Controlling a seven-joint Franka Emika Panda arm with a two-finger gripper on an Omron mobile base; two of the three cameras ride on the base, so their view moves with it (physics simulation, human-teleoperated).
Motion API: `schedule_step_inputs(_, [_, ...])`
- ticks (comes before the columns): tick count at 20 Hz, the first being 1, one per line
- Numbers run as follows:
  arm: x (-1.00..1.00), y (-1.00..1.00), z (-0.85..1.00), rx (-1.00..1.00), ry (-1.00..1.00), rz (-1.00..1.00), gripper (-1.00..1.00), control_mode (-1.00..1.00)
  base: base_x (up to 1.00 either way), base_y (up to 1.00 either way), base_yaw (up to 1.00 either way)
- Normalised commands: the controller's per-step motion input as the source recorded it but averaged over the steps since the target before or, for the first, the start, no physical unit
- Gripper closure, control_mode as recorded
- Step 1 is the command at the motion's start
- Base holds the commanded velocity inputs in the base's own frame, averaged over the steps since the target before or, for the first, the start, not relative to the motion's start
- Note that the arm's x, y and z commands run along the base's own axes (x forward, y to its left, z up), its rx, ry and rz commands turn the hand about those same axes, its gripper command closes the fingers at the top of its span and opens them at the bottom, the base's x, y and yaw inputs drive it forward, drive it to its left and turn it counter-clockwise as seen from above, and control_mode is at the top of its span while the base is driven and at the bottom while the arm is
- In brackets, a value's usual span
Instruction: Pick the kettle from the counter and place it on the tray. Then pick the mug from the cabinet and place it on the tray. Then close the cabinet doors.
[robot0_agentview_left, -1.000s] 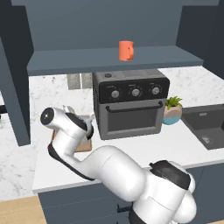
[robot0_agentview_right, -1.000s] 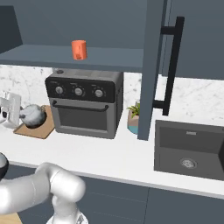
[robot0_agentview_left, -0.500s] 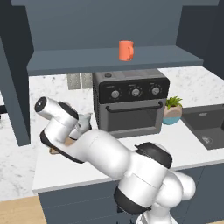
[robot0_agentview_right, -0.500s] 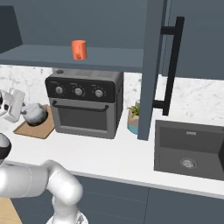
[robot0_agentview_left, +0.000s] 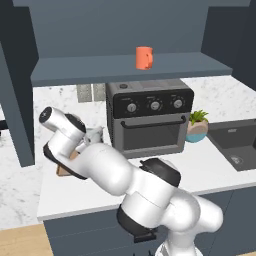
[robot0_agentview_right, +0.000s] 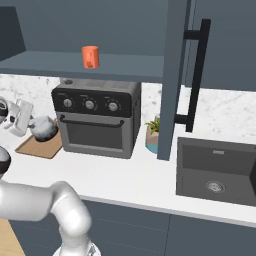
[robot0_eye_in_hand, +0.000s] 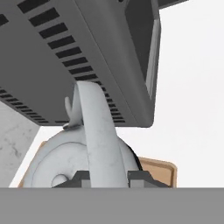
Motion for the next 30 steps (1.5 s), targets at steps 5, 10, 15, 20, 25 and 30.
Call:
schedule_step_inputs(5, [0.25,0.07,-0.03,0.0,0.0,0.0,1.0,-1.0,0.0,0.0,0.0])
schedule_step_inputs(10, [0.24,0.11,-0.04,0.0,0.0,0.0,1.0,-1.0,0.0,0.0,0.0])
schedule_step_inputs(15, [0.22,0.19,-0.07,0.0,0.0,0.0,1.0,-1.0,0.0,0.0,0.0])
schedule_step_inputs(20, [0.2,0.08,-0.1,0.0,0.0,0.0,1.0,-1.0,0.0,0.0,0.0])
schedule_step_inputs(25, [0.1,0.0,-0.22,0.02,0.01,0.0,1.0,-1.0,0.0,0.0,0.0])
schedule_step_inputs(30, [0.19,0.0,-0.23,0.05,0.02,0.0,1.0,-1.0,0.0,0.0,0.0])
